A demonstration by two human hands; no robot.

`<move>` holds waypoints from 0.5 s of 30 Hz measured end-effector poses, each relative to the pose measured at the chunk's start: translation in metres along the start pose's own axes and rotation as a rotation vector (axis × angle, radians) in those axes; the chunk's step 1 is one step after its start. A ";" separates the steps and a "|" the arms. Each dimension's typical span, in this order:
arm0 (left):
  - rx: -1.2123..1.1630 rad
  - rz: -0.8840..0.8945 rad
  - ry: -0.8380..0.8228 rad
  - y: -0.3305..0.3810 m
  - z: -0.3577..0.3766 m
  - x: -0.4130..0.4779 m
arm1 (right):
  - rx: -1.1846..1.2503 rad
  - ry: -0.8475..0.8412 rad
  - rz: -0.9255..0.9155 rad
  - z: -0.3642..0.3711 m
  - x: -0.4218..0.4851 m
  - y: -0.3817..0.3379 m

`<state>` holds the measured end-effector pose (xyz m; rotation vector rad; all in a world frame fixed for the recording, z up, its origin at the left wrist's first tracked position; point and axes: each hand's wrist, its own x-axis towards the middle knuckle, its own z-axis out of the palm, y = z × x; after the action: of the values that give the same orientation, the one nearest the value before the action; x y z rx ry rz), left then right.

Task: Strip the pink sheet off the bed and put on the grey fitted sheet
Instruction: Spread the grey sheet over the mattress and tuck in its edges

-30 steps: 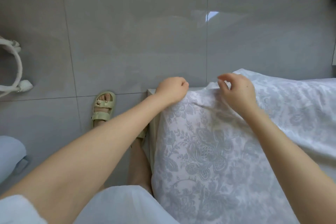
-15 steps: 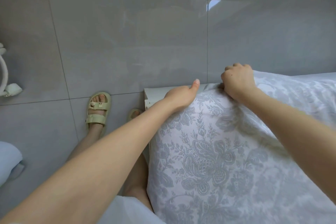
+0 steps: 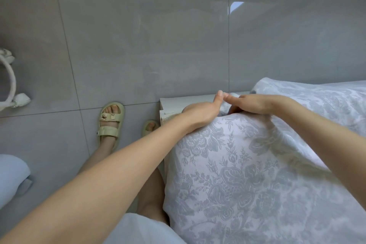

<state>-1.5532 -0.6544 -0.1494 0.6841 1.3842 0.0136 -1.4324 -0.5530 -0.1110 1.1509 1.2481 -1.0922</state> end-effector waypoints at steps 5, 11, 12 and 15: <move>0.058 0.100 0.035 0.000 -0.007 -0.006 | -0.087 -0.075 0.240 0.000 0.026 -0.007; 0.179 0.282 0.183 -0.015 -0.009 -0.008 | 0.029 0.064 0.123 -0.002 0.053 0.005; 0.192 0.317 0.205 -0.018 -0.007 -0.009 | 0.093 0.199 0.051 -0.003 0.048 0.007; 0.138 0.277 0.207 -0.026 -0.007 -0.007 | 0.066 0.654 0.007 -0.011 0.050 0.026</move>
<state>-1.5706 -0.6751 -0.1546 1.0088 1.4876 0.2157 -1.4058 -0.5380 -0.1598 1.6353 1.7064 -0.7708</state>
